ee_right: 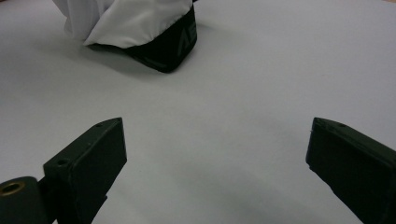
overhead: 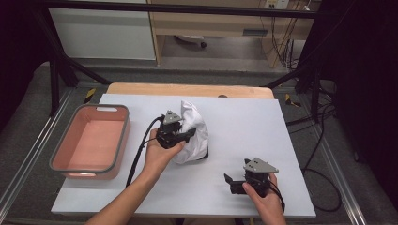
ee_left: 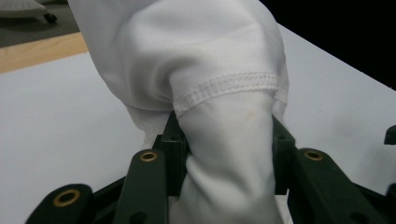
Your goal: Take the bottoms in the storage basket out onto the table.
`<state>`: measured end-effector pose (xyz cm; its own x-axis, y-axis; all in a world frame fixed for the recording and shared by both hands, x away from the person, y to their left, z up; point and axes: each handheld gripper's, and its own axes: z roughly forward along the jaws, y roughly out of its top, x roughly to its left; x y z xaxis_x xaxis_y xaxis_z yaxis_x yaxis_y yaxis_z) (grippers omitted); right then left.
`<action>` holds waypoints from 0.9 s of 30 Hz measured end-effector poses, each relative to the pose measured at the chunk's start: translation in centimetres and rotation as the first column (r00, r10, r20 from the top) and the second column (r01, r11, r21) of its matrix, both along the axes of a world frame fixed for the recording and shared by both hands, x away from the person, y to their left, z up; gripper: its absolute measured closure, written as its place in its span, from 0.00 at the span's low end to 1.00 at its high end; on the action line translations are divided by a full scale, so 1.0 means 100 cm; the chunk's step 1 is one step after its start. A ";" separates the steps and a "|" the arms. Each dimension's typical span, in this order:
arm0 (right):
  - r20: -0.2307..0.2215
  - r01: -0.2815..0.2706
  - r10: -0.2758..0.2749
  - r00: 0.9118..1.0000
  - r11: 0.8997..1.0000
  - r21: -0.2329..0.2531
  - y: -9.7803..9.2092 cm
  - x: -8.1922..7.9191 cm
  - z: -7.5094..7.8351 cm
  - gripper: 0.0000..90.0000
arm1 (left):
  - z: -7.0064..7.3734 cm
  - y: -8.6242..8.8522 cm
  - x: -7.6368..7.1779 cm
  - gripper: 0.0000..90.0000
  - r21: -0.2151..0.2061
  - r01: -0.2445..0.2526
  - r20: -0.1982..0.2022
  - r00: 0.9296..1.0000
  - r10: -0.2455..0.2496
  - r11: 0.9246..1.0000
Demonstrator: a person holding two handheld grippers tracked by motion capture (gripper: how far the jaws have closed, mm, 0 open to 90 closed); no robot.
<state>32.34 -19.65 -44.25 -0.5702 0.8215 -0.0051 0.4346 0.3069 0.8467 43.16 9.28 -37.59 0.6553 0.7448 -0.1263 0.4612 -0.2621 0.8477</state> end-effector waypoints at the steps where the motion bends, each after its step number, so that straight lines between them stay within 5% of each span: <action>1: 0.003 -0.007 0.007 1.000 1.000 0.000 0.000 -0.001 0.000 0.06 | -0.003 -0.001 -0.001 0.68 0.004 0.003 -0.003 1.000 -0.003 1.000; 5: 0.002 -0.007 0.007 1.000 1.000 -0.006 0.001 -0.001 0.000 0.06 | -0.012 -0.005 -0.002 0.67 0.034 0.013 -0.017 1.000 -0.013 0.999; 16: -0.010 -0.016 0.016 1.000 1.000 -0.011 0.005 0.001 -0.002 0.06 | -0.023 -0.004 -0.007 0.67 0.031 0.017 -0.040 0.999 -0.016 0.999; 27: -0.007 -0.010 0.010 1.000 1.000 -0.003 0.003 0.000 -0.001 0.06 | -0.012 -0.010 -0.002 0.67 0.047 0.020 -0.023 1.000 -0.019 0.999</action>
